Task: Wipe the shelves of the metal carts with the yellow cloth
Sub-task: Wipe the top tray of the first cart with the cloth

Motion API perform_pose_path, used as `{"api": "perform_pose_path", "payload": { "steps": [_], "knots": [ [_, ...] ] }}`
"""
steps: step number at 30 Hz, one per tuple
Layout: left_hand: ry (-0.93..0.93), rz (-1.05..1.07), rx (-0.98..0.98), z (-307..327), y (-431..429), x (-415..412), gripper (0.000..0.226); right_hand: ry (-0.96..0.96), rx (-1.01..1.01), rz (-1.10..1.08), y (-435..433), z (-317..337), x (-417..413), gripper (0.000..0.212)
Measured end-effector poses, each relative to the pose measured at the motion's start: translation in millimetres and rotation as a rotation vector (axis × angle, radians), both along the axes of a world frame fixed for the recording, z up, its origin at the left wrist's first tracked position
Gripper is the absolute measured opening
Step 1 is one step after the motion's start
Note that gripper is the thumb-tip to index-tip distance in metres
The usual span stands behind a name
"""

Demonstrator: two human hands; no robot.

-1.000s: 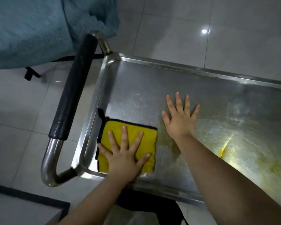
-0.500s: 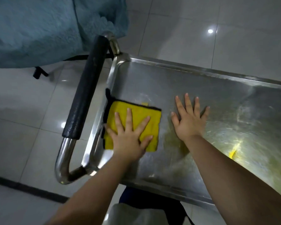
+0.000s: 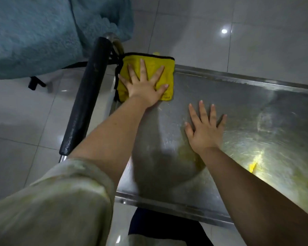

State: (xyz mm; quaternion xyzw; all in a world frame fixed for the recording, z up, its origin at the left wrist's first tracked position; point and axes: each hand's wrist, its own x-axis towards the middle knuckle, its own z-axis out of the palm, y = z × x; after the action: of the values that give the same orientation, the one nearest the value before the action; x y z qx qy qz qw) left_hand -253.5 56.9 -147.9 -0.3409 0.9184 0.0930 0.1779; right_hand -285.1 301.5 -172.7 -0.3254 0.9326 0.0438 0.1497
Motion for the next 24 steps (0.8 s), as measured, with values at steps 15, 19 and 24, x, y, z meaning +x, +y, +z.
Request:
{"api": "perform_pose_path", "payload": {
  "steps": [15,19,24],
  "knots": [
    [0.094,-0.201,0.028,-5,256,201,0.073,-0.054,-0.058,-0.142,83,18,-86,0.058],
    [0.189,-0.171,-0.028,-13,199,102,0.072,0.012,-0.058,-0.09,101,5,-82,0.063],
    [0.108,0.019,0.031,-7,118,-68,0.072,0.027,-0.048,-0.119,100,-1,-87,0.056]
  ]
}}
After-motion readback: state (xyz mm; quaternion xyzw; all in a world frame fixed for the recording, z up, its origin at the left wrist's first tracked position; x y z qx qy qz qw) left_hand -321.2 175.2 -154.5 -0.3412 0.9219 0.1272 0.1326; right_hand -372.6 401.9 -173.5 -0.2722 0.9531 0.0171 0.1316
